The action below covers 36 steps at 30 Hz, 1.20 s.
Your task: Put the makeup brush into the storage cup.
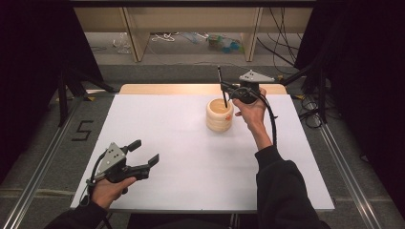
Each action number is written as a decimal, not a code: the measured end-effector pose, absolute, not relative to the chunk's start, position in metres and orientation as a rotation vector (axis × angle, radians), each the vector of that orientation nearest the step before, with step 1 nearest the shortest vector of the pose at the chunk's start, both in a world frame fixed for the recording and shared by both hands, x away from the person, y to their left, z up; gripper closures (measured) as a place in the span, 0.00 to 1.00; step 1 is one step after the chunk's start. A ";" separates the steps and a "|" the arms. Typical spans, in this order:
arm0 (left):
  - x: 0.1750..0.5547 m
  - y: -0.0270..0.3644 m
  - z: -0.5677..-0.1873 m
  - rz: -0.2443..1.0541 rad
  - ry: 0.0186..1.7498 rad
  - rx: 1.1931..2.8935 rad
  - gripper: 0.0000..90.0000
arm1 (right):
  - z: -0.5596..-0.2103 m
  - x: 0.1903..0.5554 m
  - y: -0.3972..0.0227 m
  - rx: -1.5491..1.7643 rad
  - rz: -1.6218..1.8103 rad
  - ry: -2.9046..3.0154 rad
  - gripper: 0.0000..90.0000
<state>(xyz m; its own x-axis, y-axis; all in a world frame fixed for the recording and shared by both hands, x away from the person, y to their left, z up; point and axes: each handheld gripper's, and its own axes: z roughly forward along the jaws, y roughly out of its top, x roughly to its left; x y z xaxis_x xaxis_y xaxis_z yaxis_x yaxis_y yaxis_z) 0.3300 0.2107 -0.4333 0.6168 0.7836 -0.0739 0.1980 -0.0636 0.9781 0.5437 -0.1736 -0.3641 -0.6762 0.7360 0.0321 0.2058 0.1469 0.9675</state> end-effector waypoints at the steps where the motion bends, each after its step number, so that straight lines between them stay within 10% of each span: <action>1: 0.330 0.211 -0.433 0.586 0.836 1.599 0.18 | -0.365 0.544 -0.173 0.910 1.549 1.985 0.93; 36: 0.330 0.211 -0.433 0.588 0.836 1.600 0.18 | -0.387 0.557 -0.165 0.956 1.504 2.006 0.93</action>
